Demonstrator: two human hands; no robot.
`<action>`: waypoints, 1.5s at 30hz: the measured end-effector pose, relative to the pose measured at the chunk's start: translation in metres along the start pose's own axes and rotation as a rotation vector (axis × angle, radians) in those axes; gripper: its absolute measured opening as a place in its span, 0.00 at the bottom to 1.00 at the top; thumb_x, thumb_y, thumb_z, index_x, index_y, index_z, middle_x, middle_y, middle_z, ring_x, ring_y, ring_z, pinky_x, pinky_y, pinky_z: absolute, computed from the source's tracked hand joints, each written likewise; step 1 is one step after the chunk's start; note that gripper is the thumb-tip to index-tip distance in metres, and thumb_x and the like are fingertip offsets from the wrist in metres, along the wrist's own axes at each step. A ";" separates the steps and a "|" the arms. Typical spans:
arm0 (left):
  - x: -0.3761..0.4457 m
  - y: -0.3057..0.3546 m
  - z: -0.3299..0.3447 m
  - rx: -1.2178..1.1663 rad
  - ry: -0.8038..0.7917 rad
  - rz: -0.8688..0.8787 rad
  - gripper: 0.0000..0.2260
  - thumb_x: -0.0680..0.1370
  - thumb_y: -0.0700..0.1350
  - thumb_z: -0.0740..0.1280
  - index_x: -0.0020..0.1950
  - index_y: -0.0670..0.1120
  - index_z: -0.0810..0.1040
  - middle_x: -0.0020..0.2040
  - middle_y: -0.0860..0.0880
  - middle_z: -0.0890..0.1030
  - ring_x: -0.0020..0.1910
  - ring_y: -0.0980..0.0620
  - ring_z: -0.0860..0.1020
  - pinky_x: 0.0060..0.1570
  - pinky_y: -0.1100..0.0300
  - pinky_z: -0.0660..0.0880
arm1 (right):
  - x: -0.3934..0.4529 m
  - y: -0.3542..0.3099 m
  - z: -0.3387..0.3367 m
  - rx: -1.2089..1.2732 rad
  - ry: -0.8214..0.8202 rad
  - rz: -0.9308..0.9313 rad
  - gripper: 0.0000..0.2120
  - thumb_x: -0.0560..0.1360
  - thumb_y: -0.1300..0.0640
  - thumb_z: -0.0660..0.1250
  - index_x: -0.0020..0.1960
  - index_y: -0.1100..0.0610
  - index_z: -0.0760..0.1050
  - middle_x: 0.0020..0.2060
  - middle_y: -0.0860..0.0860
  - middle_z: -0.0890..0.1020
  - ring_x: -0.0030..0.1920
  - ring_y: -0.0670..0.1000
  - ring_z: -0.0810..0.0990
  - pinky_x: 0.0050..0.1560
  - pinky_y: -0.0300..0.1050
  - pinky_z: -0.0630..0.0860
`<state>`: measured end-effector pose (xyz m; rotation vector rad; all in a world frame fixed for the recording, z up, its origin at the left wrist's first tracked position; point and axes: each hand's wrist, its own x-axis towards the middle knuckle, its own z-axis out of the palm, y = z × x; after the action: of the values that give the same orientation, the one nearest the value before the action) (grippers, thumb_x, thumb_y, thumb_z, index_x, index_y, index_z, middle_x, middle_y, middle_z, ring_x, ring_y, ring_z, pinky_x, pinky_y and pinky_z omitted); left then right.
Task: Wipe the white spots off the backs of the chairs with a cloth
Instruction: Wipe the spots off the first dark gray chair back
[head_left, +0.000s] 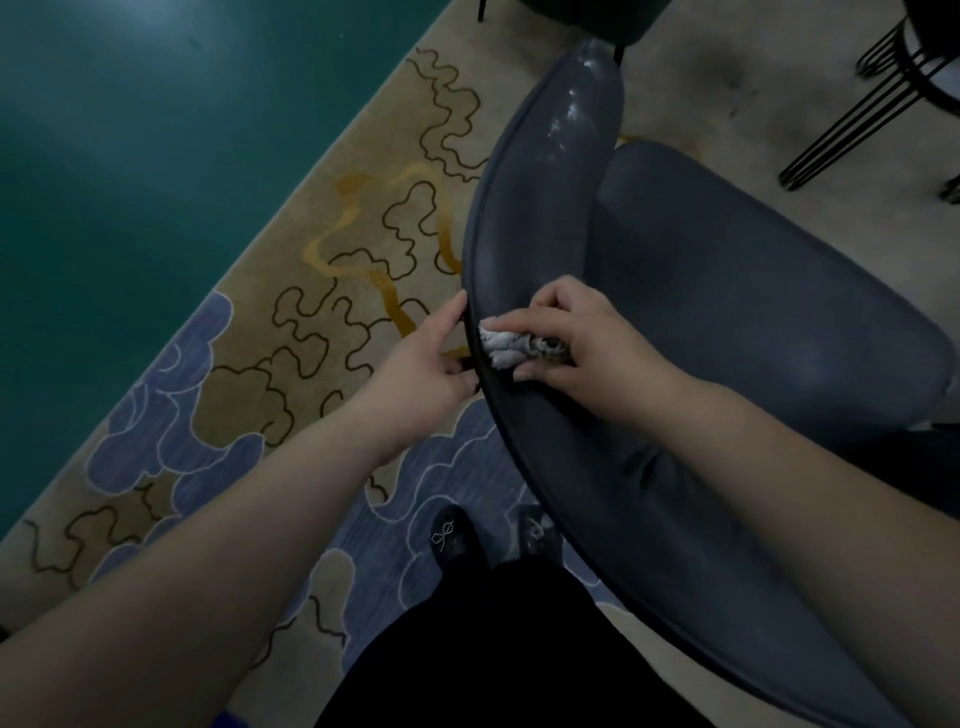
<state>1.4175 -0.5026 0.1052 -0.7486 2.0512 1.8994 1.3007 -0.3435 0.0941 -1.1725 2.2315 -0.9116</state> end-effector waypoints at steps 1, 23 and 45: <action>-0.003 -0.003 0.003 0.009 0.007 -0.006 0.35 0.76 0.34 0.67 0.73 0.63 0.57 0.49 0.79 0.73 0.54 0.62 0.79 0.52 0.65 0.76 | -0.004 0.001 0.000 0.003 -0.018 -0.013 0.23 0.71 0.56 0.74 0.62 0.38 0.75 0.48 0.44 0.68 0.54 0.49 0.69 0.60 0.50 0.71; -0.073 -0.022 0.089 -0.142 0.237 -0.038 0.38 0.77 0.29 0.62 0.78 0.58 0.53 0.76 0.59 0.60 0.63 0.48 0.76 0.62 0.50 0.74 | -0.102 0.014 -0.017 -0.008 -0.322 -0.206 0.25 0.71 0.57 0.74 0.58 0.31 0.73 0.48 0.43 0.69 0.53 0.45 0.68 0.56 0.53 0.72; -0.063 -0.027 0.092 -0.157 0.367 -0.066 0.31 0.78 0.37 0.65 0.76 0.57 0.59 0.42 0.75 0.78 0.52 0.53 0.82 0.58 0.48 0.77 | -0.093 0.022 0.009 0.129 0.161 0.003 0.19 0.72 0.59 0.73 0.59 0.41 0.78 0.46 0.47 0.69 0.53 0.49 0.71 0.58 0.35 0.66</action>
<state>1.4693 -0.4004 0.1034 -1.2704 2.0564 2.0249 1.3441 -0.2586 0.0802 -1.0705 2.2593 -1.1677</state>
